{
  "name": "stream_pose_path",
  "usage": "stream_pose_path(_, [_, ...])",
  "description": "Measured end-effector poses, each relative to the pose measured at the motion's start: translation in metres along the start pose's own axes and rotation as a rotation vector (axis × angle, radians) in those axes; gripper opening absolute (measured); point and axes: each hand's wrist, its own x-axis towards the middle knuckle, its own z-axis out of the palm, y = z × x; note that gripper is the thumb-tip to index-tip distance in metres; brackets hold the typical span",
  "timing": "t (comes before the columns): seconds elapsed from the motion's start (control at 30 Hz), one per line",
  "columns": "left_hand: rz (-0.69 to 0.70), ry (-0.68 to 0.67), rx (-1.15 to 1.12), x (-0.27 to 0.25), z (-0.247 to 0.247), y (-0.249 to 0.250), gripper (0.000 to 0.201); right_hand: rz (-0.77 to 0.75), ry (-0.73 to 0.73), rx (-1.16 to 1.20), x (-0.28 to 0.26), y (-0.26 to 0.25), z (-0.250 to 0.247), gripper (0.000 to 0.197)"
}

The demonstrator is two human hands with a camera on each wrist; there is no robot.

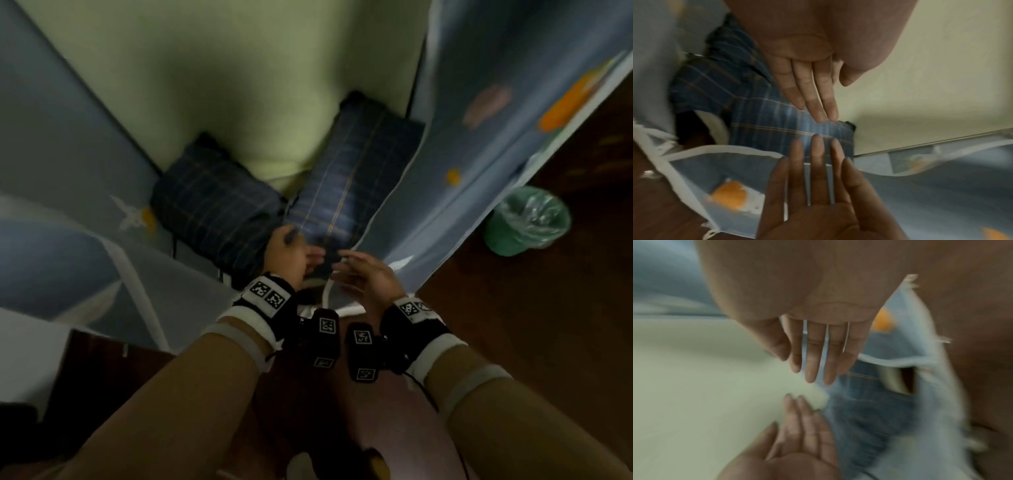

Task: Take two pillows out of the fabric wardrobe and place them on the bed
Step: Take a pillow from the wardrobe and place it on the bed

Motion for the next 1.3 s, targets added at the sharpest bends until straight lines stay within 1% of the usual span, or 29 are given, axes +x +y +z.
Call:
stream_pose_path(0.07, [0.027, -0.055, 0.015, -0.015, 0.012, 0.042, 0.033, -0.115, -0.017, -0.038, -0.017, -0.051, 0.003, 0.035])
stream_pose_path(0.13, [0.060, -0.098, 0.017, -0.024, 0.015, 0.073, 0.032, -0.217, -0.009, -0.092, -0.029, -0.089, 0.004, 0.050])
stream_pose_path(0.2, [0.076, -0.122, 0.018, -0.031, 0.014, 0.094, 0.027, -0.276, 0.060, -0.118, -0.038, -0.114, -0.003, 0.067])
stream_pose_path(0.23, [0.093, -0.127, 0.020, -0.030, 0.012, 0.100, 0.023, -0.287, 0.125, -0.130, -0.039, -0.121, -0.011, 0.075])
stream_pose_path(0.27, [0.100, -0.129, 0.013, -0.029, 0.011, 0.103, 0.020, -0.289, 0.193, -0.145, -0.040, -0.125, -0.021, 0.079])
stream_pose_path(0.33, [0.089, -0.152, 0.024, -0.022, 0.010, 0.104, 0.018, -0.263, 0.371, -0.258, -0.041, -0.125, -0.047, 0.075])
stream_pose_path(0.4, [0.068, -0.192, 0.051, -0.005, 0.009, 0.095, 0.016, -0.211, 0.561, -0.400, -0.043, -0.114, -0.076, 0.068])
stream_pose_path(0.47, [0.028, -0.225, 0.097, 0.019, 0.009, 0.079, 0.013, -0.164, 0.663, -0.423, -0.040, -0.097, -0.091, 0.069])
stream_pose_path(0.57, [-0.019, -0.270, 0.208, 0.064, 0.007, 0.052, 0.008, -0.151, 0.693, -0.426, -0.021, -0.076, -0.077, 0.070])
stream_pose_path(0.6, [-0.024, -0.282, 0.257, 0.079, 0.005, 0.044, 0.010, -0.149, 0.690, -0.412, -0.012, -0.070, -0.068, 0.070])
stream_pose_path(0.63, [-0.026, -0.291, 0.306, 0.096, 0.002, 0.035, 0.018, -0.135, 0.690, -0.395, -0.003, -0.062, -0.058, 0.070])
stream_pose_path(0.67, [-0.042, -0.298, 0.351, 0.111, 0.001, 0.026, 0.034, -0.117, 0.691, -0.382, 0.008, -0.053, -0.050, 0.069])
stream_pose_path(0.7, [-0.052, -0.295, 0.387, 0.131, -0.001, 0.014, 0.054, -0.092, 0.686, -0.373, 0.018, -0.045, -0.043, 0.068])
stream_pose_path(0.73, [-0.055, -0.268, 0.441, 0.156, -0.003, -0.003, 0.073, -0.063, 0.678, -0.357, 0.029, -0.035, -0.038, 0.067])
stream_pose_path(0.77, [-0.052, -0.247, 0.493, 0.175, -0.007, -0.016, 0.087, -0.032, 0.669, -0.330, 0.039, -0.026, -0.032, 0.066])
stream_pose_path(0.83, [-0.028, -0.239, 0.592, 0.199, -0.011, -0.031, 0.099, 0.028, 0.643, -0.266, 0.060, -0.008, -0.025, 0.063])
stream_pose_path(0.93, [0.014, -0.247, 0.623, 0.199, -0.014, -0.015, 0.113, 0.084, 0.650, -0.220, 0.090, 0.016, -0.022, 0.062])
stream_pose_path(1.03, [-0.049, -0.264, 0.589, 0.220, -0.007, -0.029, 0.131, 0.097, 0.667, -0.167, 0.117, 0.032, -0.017, 0.047])
stream_pose_path(1.07, [-0.077, -0.271, 0.569, 0.224, -0.005, -0.031, 0.136, 0.098, 0.684, -0.152, 0.126, 0.037, -0.017, 0.051])
stream_pose_path(1.1, [-0.101, -0.274, 0.551, 0.228, -0.003, -0.034, 0.139, 0.108, 0.698, -0.149, 0.134, 0.041, -0.020, 0.059])
stream_pose_path(1.13, [-0.110, -0.280, 0.537, 0.230, -0.002, -0.036, 0.136, 0.121, 0.709, -0.151, 0.140, 0.042, -0.022, 0.067])
stream_pose_path(1.23, [-0.084, -0.308, 0.490, 0.240, 0.000, -0.049, 0.119, 0.172, 0.718, -0.112, 0.153, 0.045, -0.024, 0.080])
stream_pose_path(1.3, [-0.058, -0.331, 0.476, 0.241, 0.002, -0.053, 0.106, 0.180, 0.723, -0.016, 0.158, 0.045, -0.018, 0.087])
